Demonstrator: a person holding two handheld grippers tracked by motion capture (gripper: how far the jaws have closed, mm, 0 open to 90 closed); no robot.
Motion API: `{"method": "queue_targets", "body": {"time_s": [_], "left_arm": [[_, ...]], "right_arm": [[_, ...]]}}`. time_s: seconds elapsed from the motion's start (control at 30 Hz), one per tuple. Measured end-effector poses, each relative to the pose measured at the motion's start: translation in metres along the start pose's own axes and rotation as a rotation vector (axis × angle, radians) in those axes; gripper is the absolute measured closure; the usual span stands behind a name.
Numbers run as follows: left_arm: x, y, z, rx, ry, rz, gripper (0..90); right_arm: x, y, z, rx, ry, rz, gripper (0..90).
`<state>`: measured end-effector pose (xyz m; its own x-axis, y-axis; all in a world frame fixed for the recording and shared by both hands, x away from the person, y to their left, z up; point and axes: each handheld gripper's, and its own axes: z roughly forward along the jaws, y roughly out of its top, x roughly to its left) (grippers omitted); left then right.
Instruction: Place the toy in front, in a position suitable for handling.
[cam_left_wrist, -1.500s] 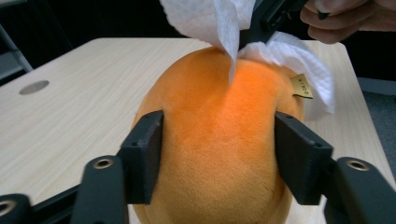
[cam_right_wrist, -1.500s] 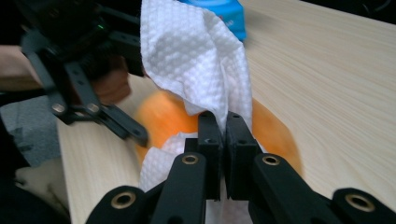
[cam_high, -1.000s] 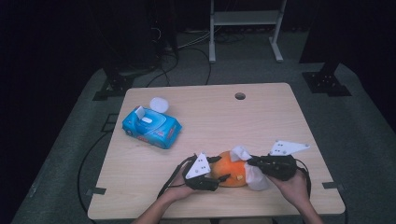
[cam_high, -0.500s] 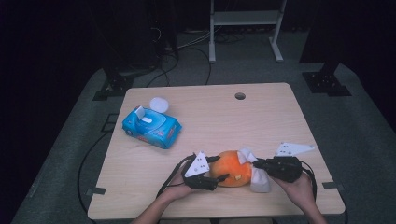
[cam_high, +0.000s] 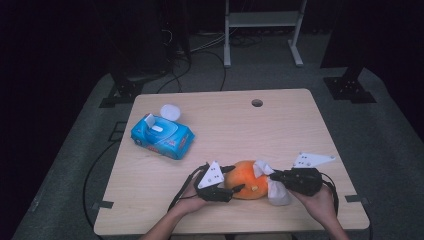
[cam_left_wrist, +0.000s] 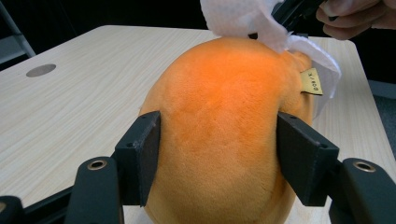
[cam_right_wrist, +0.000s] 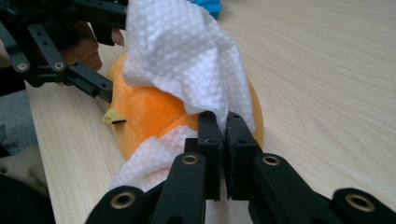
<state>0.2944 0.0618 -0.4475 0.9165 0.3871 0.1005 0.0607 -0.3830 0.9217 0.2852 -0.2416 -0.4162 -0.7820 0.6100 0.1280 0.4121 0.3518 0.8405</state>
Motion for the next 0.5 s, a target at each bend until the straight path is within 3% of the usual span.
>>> {"method": "queue_targets", "body": {"time_s": [0.13, 0.23, 0.4, 0.5], "left_arm": [[-0.003, 0.002, 0.003, -0.008, -0.005, -0.001, 33.3], [-0.002, 0.003, 0.002, -0.007, -0.012, -0.013, 26.4], [0.007, 0.0, -0.001, -0.014, -0.026, -0.107, 12.6], [0.011, -0.003, 0.003, 0.009, -0.078, -0.163, 15.9]], "right_arm": [[0.008, 0.011, -0.003, -0.072, 0.047, -0.013, 85.8], [0.013, 0.014, 0.004, -0.044, 0.05, -0.048, 85.8], [0.004, 0.004, 0.005, -0.019, 0.057, -0.007, 85.9], [0.003, 0.002, 0.002, -0.018, 0.062, -0.001, 85.9]]}}
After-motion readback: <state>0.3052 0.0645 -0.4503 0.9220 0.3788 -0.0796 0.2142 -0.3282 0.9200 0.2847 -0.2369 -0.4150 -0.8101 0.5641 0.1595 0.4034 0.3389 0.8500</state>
